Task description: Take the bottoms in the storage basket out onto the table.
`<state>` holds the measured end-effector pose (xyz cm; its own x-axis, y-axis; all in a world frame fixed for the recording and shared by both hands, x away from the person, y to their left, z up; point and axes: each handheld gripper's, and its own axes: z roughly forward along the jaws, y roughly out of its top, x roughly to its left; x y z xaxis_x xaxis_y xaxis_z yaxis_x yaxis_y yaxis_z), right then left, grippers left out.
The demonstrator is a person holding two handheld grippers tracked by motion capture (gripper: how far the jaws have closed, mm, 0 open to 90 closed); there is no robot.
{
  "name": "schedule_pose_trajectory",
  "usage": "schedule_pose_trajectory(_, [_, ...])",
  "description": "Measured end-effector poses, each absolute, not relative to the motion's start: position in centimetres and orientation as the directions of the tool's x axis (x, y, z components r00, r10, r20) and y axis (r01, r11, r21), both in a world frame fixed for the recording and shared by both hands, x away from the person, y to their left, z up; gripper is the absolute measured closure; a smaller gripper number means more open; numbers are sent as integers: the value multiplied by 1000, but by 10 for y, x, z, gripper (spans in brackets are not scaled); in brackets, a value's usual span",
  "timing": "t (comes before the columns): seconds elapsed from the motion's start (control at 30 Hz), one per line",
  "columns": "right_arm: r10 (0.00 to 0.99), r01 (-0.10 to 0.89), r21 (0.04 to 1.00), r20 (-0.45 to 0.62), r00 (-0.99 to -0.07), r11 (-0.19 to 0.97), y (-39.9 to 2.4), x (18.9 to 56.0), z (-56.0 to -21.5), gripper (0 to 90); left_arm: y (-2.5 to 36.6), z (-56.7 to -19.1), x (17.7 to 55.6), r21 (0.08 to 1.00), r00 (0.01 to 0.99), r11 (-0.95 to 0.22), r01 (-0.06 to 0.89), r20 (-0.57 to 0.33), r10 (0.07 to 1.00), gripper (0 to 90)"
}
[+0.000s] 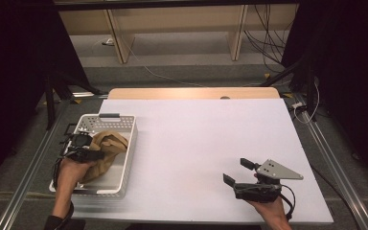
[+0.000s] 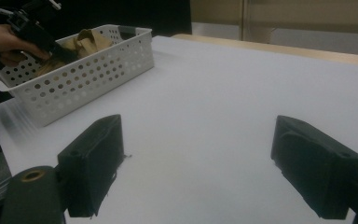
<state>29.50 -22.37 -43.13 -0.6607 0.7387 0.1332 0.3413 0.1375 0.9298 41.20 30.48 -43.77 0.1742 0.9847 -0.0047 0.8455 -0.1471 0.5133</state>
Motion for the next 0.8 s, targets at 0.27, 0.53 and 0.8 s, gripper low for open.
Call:
schedule_pose_trajectory(0.27, [738,342,930,134,-661,137,-224,295,-431,179,306,-418,405,573,174,-147,806,8,985,655])
schedule_pose_trajectory(0.53, [737,343,929,134,-663,139,-224,295,-432,180,306,-405,400,624,181,-127,771,-23,983,655])
schedule_pose_trajectory(0.8, [737,342,930,134,-663,139,-224,295,-432,180,306,-397,397,649,184,-123,751,-27,983,654])
